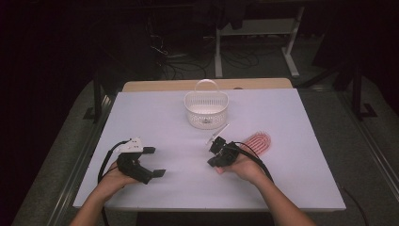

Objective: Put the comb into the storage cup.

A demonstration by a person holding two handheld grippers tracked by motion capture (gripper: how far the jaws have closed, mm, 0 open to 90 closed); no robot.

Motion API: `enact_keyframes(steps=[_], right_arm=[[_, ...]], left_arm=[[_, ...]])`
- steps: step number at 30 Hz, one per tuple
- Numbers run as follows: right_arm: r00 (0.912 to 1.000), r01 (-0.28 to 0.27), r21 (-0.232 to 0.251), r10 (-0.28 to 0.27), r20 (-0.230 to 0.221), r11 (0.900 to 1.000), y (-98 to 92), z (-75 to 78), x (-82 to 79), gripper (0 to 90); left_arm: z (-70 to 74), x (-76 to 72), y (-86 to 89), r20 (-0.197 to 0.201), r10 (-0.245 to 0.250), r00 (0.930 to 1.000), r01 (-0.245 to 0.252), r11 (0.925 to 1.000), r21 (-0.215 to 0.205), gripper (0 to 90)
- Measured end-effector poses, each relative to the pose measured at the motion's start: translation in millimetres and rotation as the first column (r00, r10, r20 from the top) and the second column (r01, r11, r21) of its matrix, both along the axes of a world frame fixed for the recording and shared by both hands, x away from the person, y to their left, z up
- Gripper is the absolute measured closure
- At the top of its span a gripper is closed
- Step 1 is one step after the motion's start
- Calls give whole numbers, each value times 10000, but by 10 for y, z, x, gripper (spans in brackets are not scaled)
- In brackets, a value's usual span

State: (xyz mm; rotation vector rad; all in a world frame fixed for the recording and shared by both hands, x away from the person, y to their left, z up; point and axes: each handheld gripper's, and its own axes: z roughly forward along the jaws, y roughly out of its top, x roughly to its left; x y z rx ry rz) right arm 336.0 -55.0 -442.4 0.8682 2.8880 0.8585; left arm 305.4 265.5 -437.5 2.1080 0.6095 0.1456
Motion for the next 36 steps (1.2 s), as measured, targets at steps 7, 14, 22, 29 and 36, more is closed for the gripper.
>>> enact_keyframes(steps=[7,14,22,29,36], right_arm=[[9999,-62,-23,62,-99,10000,-112,-2,-120,890],[9997,80,-33,-81,-239,10000,-260,-6,-230,890],[9995,106,-127,-110,-292,9999,-395,1,-372,890],[9991,191,-328,-203,-375,9993,-520,8,-488,891],[9979,457,-392,-474,-431,9982,-694,20,-590,891]], left_arm=[[3,1,5,5,-13,10000,13,10000,-5,3],[0,-2,-6,-14,-55,10000,55,10000,17,3],[0,-3,-10,-20,-65,10000,65,10000,28,3],[-3,-2,-17,-16,-85,10000,85,9999,59,3],[-4,1,-36,-40,-115,9999,115,9999,60,3]])
